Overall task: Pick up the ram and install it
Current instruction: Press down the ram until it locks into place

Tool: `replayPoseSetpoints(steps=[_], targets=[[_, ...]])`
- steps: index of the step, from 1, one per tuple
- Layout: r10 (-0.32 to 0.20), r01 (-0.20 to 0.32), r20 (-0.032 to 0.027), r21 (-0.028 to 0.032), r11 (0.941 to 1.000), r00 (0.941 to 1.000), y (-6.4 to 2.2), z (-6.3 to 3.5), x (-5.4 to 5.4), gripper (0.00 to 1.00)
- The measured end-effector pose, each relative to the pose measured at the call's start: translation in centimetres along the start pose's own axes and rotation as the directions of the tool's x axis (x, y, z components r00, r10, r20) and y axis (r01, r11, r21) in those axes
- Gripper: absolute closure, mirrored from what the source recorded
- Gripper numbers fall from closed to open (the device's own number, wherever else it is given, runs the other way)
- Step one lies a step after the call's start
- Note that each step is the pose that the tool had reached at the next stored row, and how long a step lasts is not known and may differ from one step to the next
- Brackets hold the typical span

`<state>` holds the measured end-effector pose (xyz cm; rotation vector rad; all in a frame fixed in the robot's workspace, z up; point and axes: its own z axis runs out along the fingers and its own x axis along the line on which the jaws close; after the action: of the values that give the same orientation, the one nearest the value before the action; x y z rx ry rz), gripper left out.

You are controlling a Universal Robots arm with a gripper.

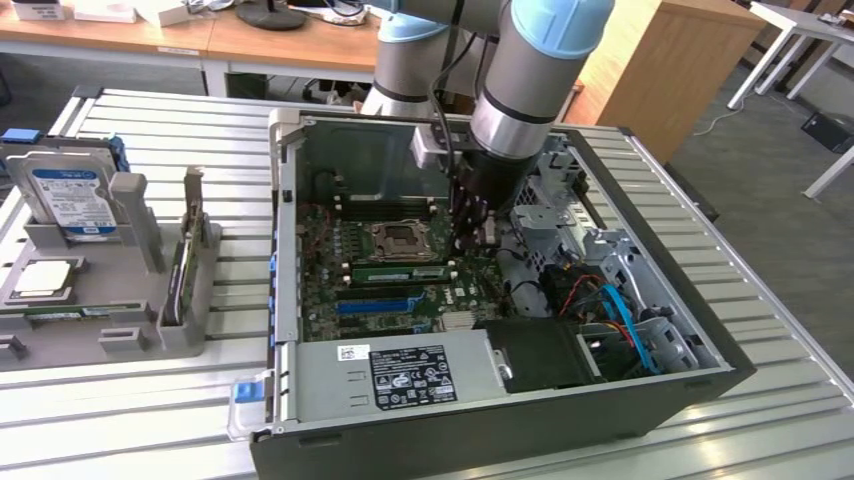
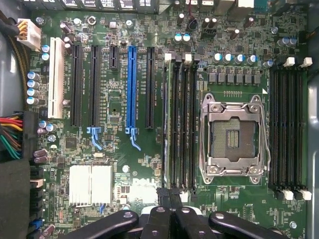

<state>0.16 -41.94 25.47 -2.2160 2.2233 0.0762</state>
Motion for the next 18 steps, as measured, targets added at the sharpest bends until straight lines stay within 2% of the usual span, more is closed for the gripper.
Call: replayPoseSetpoints(steps=[13,16,18], targets=[[0.000,0.000,0.0002,0.0000,1.0000,1.0000,0.00,0.05,0.0,0.89],[0.000,0.000,0.0001,0.0001,1.0000,1.0000,-0.04,1.08,0.0,0.89],[0.000,0.000,0.0001,0.0000,1.0000,1.0000,-0.04,1.17,0.0,0.89]])
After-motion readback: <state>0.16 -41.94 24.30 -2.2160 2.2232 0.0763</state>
